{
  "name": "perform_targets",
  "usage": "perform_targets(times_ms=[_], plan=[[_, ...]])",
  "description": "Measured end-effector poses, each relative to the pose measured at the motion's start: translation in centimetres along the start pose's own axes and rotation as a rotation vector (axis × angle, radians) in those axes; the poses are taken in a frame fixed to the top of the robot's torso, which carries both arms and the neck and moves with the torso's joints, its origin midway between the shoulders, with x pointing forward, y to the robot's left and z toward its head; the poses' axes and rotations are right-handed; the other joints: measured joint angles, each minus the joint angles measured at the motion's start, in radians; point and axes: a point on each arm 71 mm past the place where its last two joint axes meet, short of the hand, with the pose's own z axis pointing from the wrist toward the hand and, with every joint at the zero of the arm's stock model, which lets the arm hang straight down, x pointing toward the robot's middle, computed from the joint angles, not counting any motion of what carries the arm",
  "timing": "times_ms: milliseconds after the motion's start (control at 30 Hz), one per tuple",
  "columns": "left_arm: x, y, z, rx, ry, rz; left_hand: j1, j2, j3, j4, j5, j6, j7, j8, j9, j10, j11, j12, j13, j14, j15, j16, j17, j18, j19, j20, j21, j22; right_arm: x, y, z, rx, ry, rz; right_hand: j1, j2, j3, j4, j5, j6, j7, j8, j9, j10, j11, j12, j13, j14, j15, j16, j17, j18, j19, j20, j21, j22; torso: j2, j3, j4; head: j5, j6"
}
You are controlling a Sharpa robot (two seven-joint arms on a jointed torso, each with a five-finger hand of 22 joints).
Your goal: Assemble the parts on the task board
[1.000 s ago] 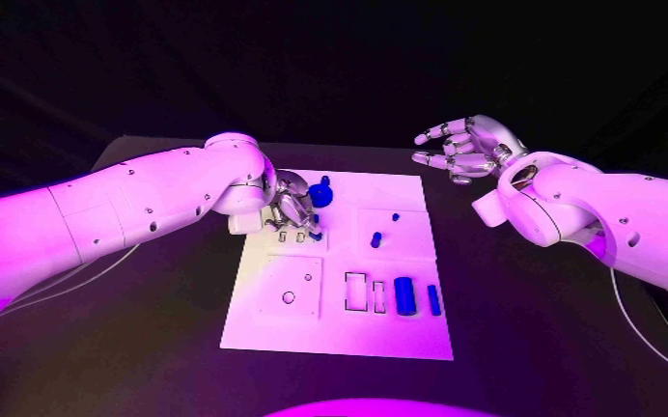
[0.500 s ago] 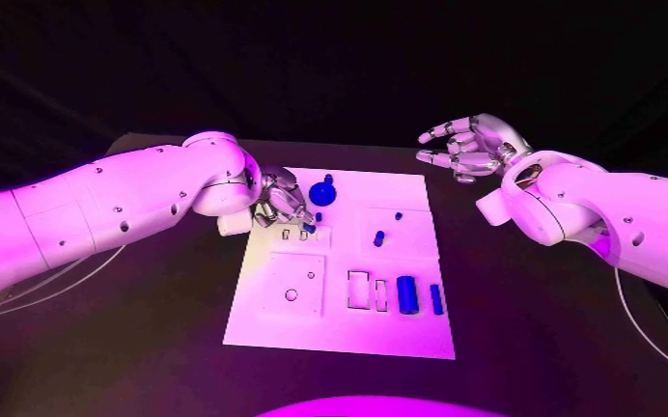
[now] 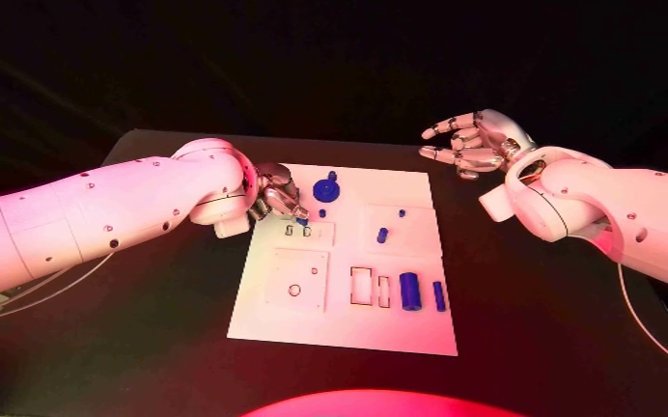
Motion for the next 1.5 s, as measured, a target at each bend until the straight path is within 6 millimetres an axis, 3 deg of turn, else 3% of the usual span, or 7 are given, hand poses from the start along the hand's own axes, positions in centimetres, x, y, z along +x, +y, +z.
perform_targets(times_ms=[433, 833, 1500], plan=[[0.9, -0.2, 0.3, -0.003, -0.047, 0.068, -0.008, -0.005, 0.000, 0.000, 0.012, 0.003, 0.000, 0.000, 0.001, 0.007, 0.000, 0.005, 0.006, 0.000, 0.000, 0.004, 0.001, 0.000, 0.003, -0.003, 0.000, 0.003, -0.1, -0.1, 0.0, 0.000, -0.001, -0.010, 0.000, 0.000, 0.000, 0.000, 0.000, 0.000, 0.000, 0.000, 0.000, 0.000, 0.000, 0.000, 0.000, 0.000, 0.000, 0.000, 0.000, 0.000, 0.000, 0.000, 0.000, 0.000, 0.000, 0.0015, -0.0004, 0.005, -0.007], [1.9, -0.7, 0.8, 0.000, -0.030, 0.095, -0.011, -0.008, 0.000, 0.000, 0.015, 0.003, 0.000, 0.002, 0.001, 0.007, 0.000, 0.005, 0.006, -0.004, -0.003, 0.004, 0.001, 0.000, 0.007, 0.000, 0.004, 0.006, 0.0, -0.1, 0.0, 0.000, -0.001, -0.014, 0.000, 0.000, 0.000, 0.000, 0.006, 0.000, 0.000, 0.000, 0.000, 0.000, 0.000, 0.000, -0.001, 0.000, 0.000, 0.000, 0.000, 0.000, 0.000, 0.000, -0.006, -0.001, 0.001, 0.0012, -0.0014, -0.004, -0.014], [2.0, -0.4, 1.1, -0.011, -0.014, 0.107, -0.015, -0.004, 0.012, -0.012, 0.015, 0.003, 0.001, 0.004, 0.001, 0.007, 0.000, 0.005, 0.004, -0.004, -0.003, 0.004, 0.001, 0.000, 0.007, 0.000, 0.004, 0.006, 0.0, -0.1, 0.0, -0.002, 0.002, -0.026, 0.000, 0.000, 0.000, 0.000, 0.006, -0.004, -0.004, 0.000, 0.000, 0.000, 0.000, -0.004, -0.003, 0.000, 0.000, -0.004, -0.001, 0.000, 0.000, 0.000, -0.006, -0.002, 0.001, 0.0013, -0.0003, 0.000, -0.014]])
